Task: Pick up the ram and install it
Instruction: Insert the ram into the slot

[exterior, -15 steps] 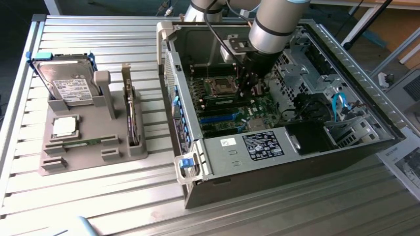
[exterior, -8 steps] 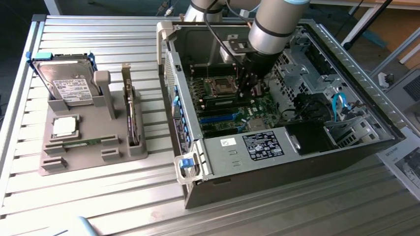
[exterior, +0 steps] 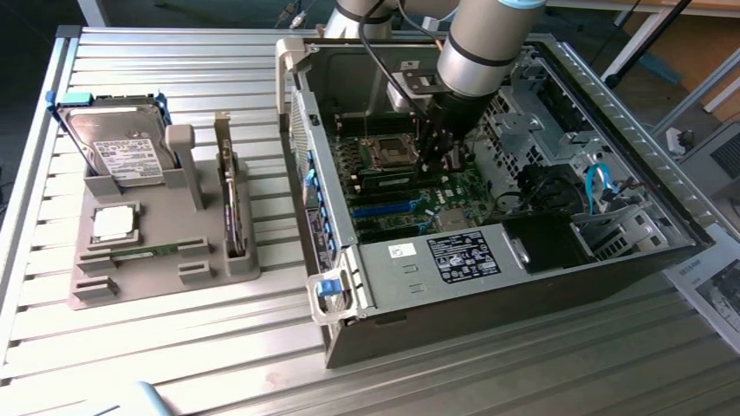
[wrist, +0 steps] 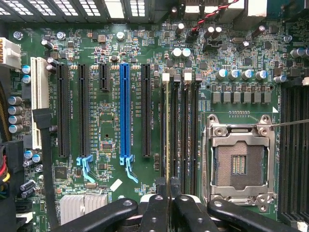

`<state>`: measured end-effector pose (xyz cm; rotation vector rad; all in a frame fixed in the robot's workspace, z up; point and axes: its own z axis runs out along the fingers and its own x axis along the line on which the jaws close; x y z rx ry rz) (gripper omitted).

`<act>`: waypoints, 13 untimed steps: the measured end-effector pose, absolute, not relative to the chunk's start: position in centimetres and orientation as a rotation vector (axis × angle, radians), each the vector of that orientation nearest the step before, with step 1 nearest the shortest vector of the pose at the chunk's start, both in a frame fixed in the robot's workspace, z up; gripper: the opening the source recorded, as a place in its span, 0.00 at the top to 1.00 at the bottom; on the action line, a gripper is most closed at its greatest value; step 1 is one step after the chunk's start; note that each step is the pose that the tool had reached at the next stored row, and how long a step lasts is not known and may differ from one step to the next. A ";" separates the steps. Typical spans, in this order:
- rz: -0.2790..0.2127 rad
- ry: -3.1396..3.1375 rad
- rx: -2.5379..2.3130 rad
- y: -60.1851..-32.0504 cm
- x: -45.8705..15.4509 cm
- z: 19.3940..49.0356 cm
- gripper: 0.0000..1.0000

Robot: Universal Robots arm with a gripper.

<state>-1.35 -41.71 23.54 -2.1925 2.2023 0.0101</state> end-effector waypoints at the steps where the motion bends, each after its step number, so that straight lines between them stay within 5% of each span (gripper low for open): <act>1: 0.010 2.202 -2.193 -41.7 -1.3 23.5 0.88; 13: 0.010 2.202 -2.193 -41.7 -1.3 23.8 0.88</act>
